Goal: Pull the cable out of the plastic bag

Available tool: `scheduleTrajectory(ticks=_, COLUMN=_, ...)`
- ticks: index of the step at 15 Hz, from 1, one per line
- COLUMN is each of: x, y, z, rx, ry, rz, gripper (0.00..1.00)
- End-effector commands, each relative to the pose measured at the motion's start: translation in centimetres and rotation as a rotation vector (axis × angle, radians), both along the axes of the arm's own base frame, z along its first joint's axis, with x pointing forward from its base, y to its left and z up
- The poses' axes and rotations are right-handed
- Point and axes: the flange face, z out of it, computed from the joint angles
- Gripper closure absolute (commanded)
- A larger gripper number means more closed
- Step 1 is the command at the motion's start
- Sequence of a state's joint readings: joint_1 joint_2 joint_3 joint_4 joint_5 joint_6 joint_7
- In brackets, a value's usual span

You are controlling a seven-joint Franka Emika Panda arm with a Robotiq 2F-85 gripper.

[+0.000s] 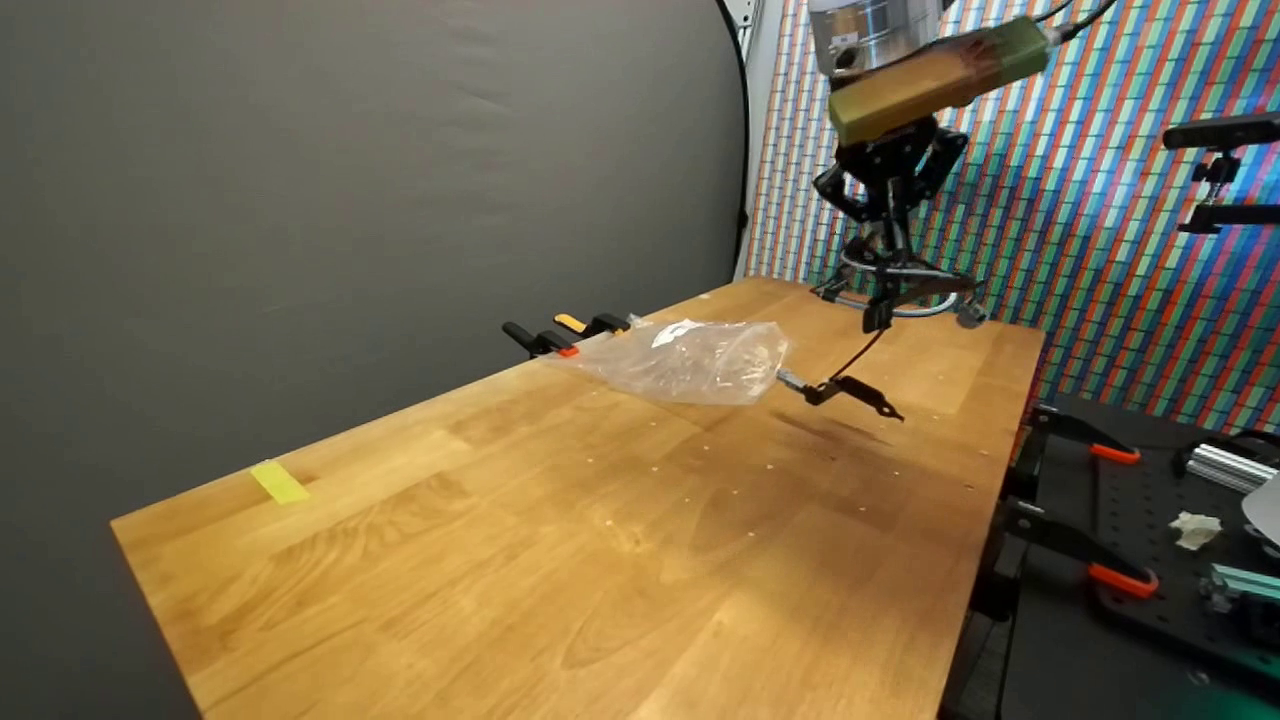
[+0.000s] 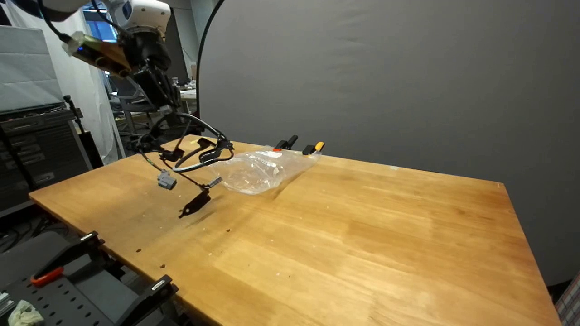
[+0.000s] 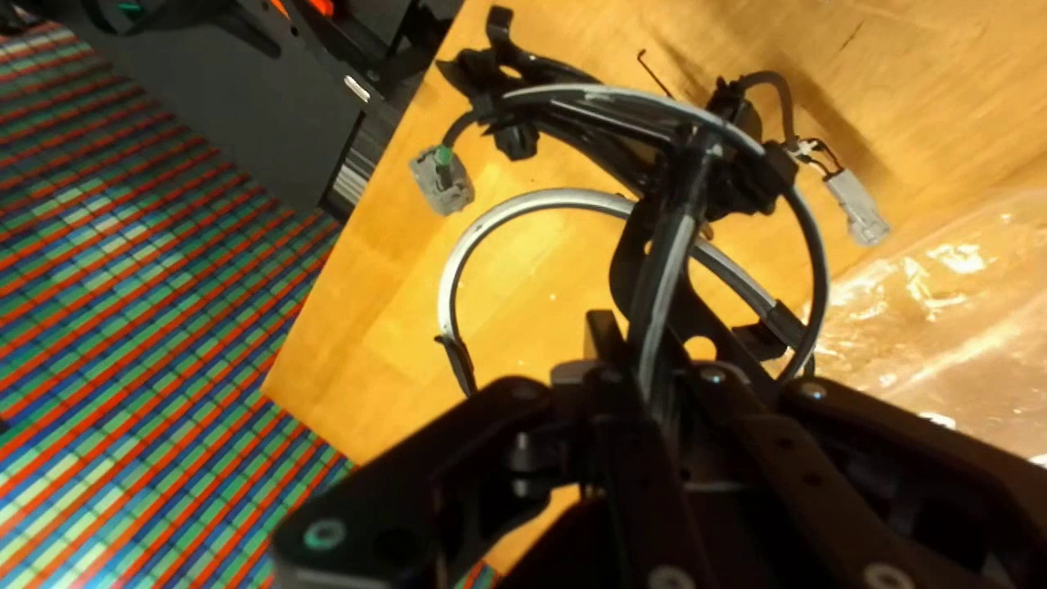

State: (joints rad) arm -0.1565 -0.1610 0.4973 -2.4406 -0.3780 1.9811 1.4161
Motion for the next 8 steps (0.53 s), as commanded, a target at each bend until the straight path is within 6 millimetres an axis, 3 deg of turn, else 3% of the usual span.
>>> scheduleTrajectory(ticks=1, x=2.9, y=4.0, z=-3.6, rx=-0.186, ry=-0.041, rz=0.046, gripper=0.98)
scheduleTrajectory(ticks=8, x=6.6, y=8.2, z=-11.1, rx=-0.558, ry=-0.124, rz=0.29, gripper=0.98)
